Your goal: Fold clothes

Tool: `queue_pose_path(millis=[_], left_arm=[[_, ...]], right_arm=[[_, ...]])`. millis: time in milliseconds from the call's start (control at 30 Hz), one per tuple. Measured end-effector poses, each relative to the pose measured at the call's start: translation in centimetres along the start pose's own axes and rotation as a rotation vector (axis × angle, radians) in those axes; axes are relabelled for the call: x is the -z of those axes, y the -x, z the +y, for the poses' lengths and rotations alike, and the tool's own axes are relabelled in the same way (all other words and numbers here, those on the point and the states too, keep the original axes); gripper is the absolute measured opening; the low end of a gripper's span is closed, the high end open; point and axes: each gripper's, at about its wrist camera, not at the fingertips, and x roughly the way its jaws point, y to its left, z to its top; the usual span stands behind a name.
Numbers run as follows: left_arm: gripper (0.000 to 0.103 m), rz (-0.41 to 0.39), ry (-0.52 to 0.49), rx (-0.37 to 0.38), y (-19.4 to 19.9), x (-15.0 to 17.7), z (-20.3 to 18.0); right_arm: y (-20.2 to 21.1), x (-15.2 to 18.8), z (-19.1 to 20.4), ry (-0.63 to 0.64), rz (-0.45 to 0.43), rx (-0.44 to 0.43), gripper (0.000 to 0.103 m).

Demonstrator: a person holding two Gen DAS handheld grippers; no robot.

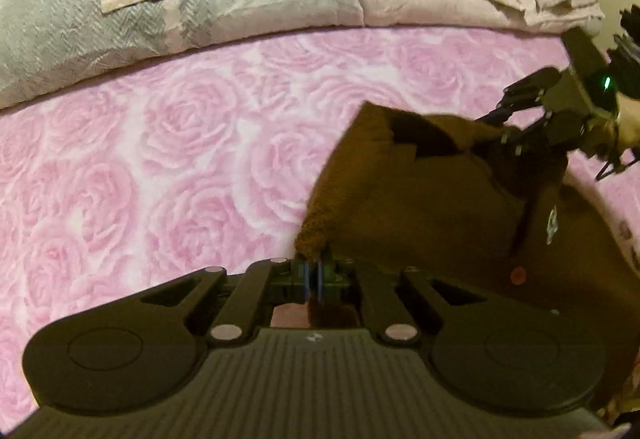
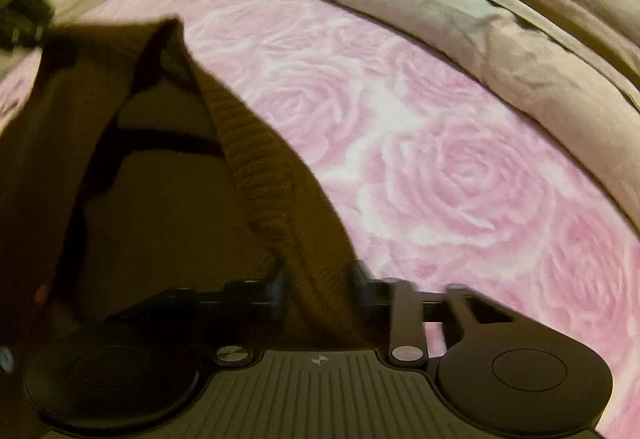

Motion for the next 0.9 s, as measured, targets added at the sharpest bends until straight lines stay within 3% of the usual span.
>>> queue_pose_path(millis=[133,233,333,433,600,767,900], left_arm=[[0.002,-0.054,-0.035,0.006,1.4,-0.1,-1.1],[0.002,-0.098,-0.063,0.015,2.8,-0.1,-2.0],[0.002,-0.179,-0.111,0.063,6.9,0.4,-3.9],[0.002,-0.261,-0.159,0.114,11.1,1.0,-5.8],[0.001,-0.393,-0.253,0.231,20.4,5.7,-9.2],[0.001,-0.445,-0.262,0.248,26.8,3.5,-10.1],[0.002,-0.486,-0.27,0.262,32.0,1.7,-10.8]], right_arm=[[4.8,0.3,-0.6,-0.128,-0.069,0.075,0.006],[11.3,1.5,1.5,-0.189,-0.147,0.177,0.006],[17.9,2.7,3.7,-0.249,-0.225,0.28,0.006],[24.5,3.9,8.8,-0.318,-0.304,0.387,0.006],[34.4,6.2,20.1,-0.448,-0.427,0.587,0.006],[43.2,6.6,30.9,-0.437,-0.492,0.747,0.006],[50.5,4.7,35.0,-0.386,-0.569,0.849,0.006]])
